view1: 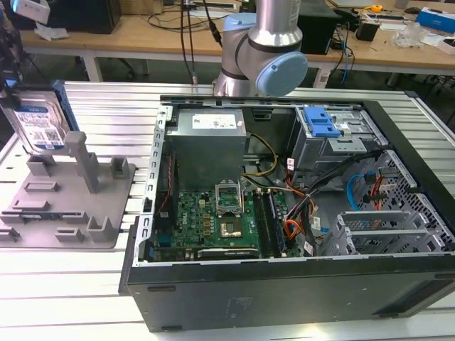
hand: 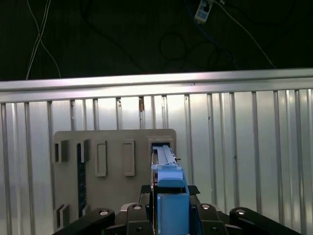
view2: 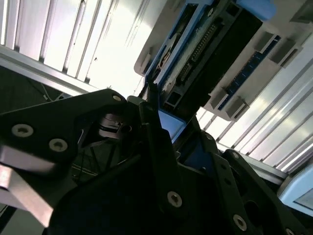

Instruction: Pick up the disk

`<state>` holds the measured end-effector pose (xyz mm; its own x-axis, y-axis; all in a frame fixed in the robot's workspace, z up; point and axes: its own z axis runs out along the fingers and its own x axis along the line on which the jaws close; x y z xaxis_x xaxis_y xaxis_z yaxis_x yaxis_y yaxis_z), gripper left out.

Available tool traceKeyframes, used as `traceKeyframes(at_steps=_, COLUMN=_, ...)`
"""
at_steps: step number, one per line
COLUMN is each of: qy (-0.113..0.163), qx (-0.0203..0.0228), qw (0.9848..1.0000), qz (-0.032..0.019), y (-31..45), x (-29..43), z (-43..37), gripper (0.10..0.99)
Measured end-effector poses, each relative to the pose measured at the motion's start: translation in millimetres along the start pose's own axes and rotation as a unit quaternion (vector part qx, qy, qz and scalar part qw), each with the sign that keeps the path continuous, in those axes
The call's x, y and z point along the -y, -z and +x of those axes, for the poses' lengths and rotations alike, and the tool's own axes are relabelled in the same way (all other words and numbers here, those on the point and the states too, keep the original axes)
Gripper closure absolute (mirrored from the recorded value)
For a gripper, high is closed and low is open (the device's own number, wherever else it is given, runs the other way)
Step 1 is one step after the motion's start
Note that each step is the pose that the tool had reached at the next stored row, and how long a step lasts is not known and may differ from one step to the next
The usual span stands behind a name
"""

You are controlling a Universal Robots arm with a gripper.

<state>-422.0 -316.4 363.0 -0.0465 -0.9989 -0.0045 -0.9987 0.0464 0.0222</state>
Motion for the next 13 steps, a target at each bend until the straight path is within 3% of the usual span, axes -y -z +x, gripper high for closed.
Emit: traceKeyframes(at_steps=13, qy=0.0, qx=0.0031, qw=1.0, qz=-0.0002, y=78.0, x=-1.4, z=1.7, gripper=0.718)
